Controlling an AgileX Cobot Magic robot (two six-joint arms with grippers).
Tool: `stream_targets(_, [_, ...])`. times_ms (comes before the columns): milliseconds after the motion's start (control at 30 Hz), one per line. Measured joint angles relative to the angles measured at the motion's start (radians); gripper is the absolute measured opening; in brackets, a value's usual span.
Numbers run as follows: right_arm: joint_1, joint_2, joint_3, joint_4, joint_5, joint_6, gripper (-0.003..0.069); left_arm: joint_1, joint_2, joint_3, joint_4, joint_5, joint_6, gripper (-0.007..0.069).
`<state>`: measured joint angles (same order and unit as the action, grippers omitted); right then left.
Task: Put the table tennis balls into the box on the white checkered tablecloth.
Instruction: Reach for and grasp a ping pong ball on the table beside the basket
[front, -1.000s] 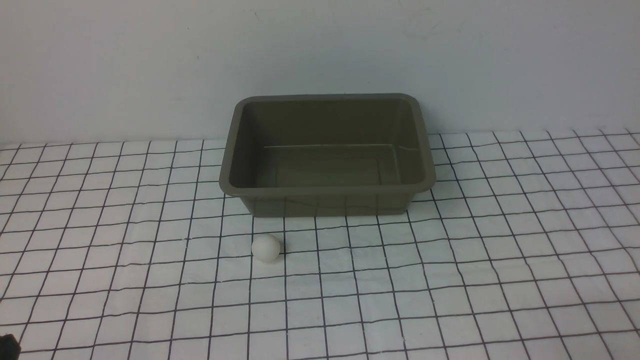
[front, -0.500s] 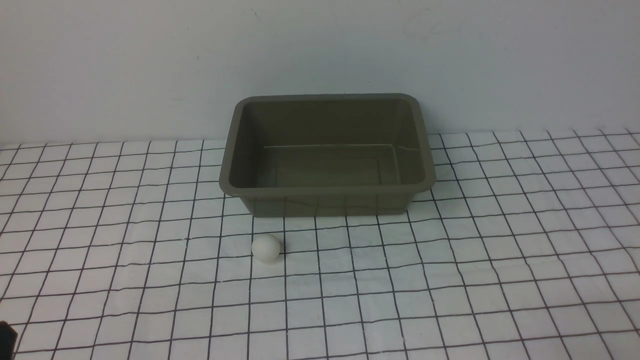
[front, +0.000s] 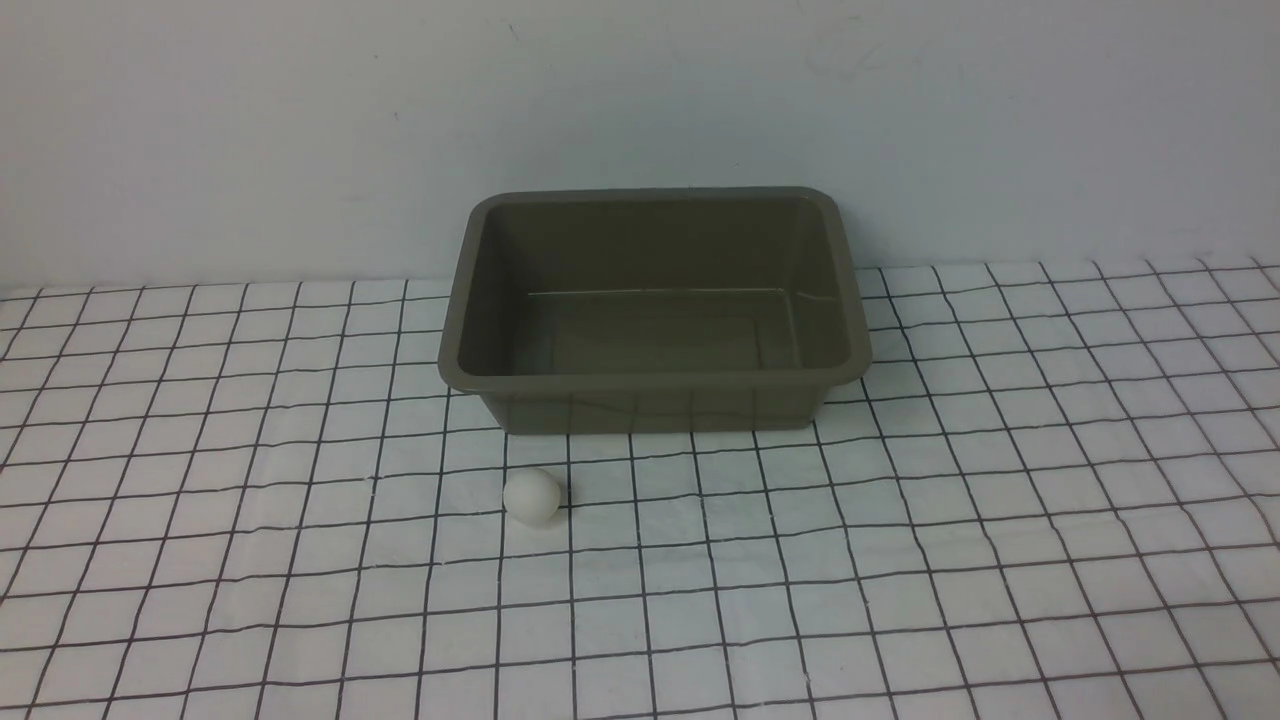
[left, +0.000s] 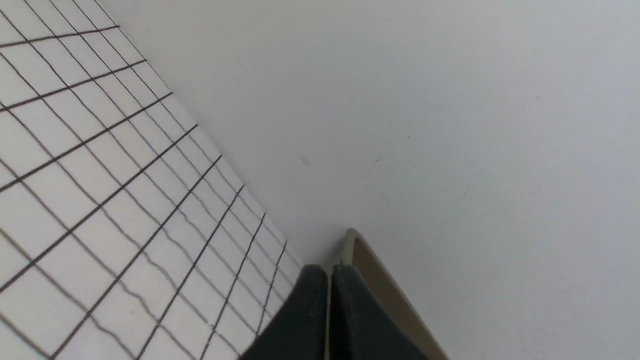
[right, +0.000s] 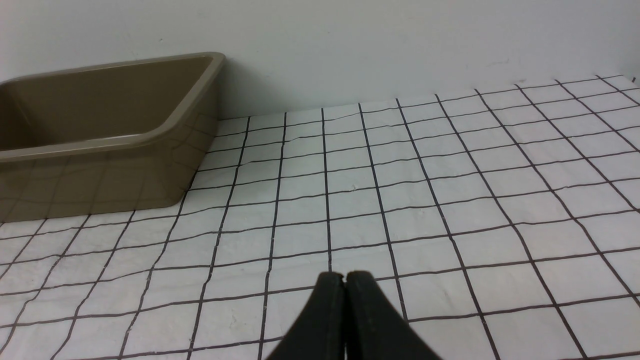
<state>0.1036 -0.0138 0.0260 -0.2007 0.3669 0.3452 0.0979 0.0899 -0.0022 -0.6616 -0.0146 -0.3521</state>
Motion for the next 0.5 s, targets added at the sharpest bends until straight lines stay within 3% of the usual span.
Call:
stream_targets(133, [0.000, 0.000, 0.000, 0.000, 0.000, 0.000, -0.0014, 0.000, 0.016, -0.202, 0.161, 0.126, 0.104, -0.0004])
stream_targets(267, [0.000, 0.000, 0.000, 0.000, 0.000, 0.000, -0.0014, 0.000, 0.147, -0.518, 0.305, 0.448, 0.342, -0.0004])
stream_targets(367, [0.000, 0.000, 0.000, 0.000, 0.000, 0.000, -0.0014, 0.000, 0.323, -0.681, 0.287, 0.717, 0.578, -0.0004])
stream_targets(500, [0.000, 0.000, 0.000, 0.000, 0.000, 0.000, -0.0014, 0.000, 0.566, -0.783, 0.105, 0.942, 0.791, 0.0000])
